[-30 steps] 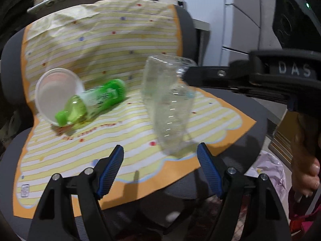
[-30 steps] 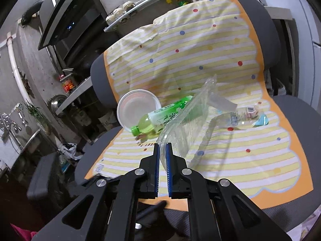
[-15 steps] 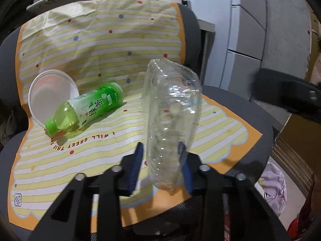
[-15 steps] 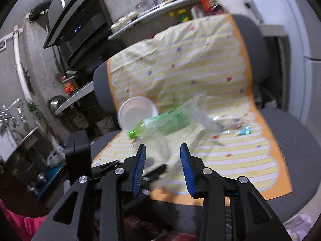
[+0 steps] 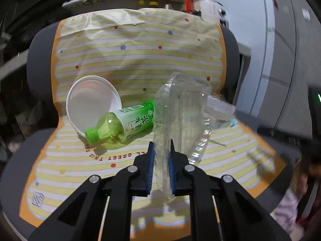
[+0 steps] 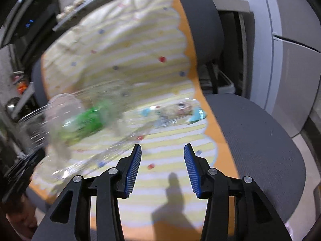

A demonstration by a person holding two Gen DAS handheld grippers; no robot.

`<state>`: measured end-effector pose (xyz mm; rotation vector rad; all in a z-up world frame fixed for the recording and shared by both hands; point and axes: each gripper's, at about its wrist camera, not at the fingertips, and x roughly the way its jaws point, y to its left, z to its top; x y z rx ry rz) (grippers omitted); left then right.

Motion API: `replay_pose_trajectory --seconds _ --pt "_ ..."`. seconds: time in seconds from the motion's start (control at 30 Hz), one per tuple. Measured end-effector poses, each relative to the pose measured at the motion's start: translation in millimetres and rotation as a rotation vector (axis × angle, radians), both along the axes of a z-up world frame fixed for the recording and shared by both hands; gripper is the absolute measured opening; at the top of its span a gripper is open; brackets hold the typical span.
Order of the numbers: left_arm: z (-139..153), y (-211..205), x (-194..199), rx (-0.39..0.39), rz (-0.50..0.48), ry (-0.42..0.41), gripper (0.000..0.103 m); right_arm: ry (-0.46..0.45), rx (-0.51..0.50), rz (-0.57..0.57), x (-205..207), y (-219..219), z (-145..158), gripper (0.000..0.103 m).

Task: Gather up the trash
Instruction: 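Grasp the clear bottle with the left tool while right opens and releases it, then grasp the small wrappers with the right tool while left holds the clear bottle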

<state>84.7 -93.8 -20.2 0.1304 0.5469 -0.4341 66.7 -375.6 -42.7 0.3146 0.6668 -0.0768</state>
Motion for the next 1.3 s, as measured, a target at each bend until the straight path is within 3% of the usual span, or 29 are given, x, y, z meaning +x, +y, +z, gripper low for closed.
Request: replay_pose_trajectory --seconds 0.13,0.23,0.33,0.43,0.47,0.63,0.73,0.77,0.97,1.17,1.3 --pt "-12 -12 2 0.010 -0.070 0.033 0.015 0.022 -0.004 -0.027 32 -20 -4 0.046" --pt "-17 -23 5 0.021 -0.112 0.047 0.038 0.053 -0.046 -0.054 63 -36 -4 0.046" --pt "-20 -36 12 0.032 -0.152 0.065 0.046 0.088 -0.048 -0.084 93 -54 -9 0.046" --pt "-22 -46 18 0.041 -0.164 0.075 0.046 0.121 -0.028 -0.113 121 -71 -18 0.046" --pt "-23 -49 20 0.041 -0.174 0.079 0.038 0.132 -0.023 -0.122 128 -76 -22 0.046" --pt "-26 -54 22 0.089 -0.150 0.072 0.019 0.196 0.018 -0.144 151 -94 -46 0.046" --pt "-27 -52 24 0.079 -0.130 0.071 0.018 0.210 -0.001 -0.136 152 -95 -51 0.044" --pt "-27 -51 23 0.080 -0.117 0.065 0.018 0.221 -0.012 -0.134 151 -93 -52 0.039" --pt "-20 -40 8 0.127 0.019 -0.018 0.016 0.298 -0.132 -0.104 121 -74 -50 0.008" --pt "-13 -16 0 0.098 0.104 0.003 0.015 0.316 -0.150 -0.060 64 -55 -42 0.008" --pt "-7 3 -3 0.078 0.180 -0.014 0.014 0.226 -0.092 -0.039 40 -46 -26 0.013"
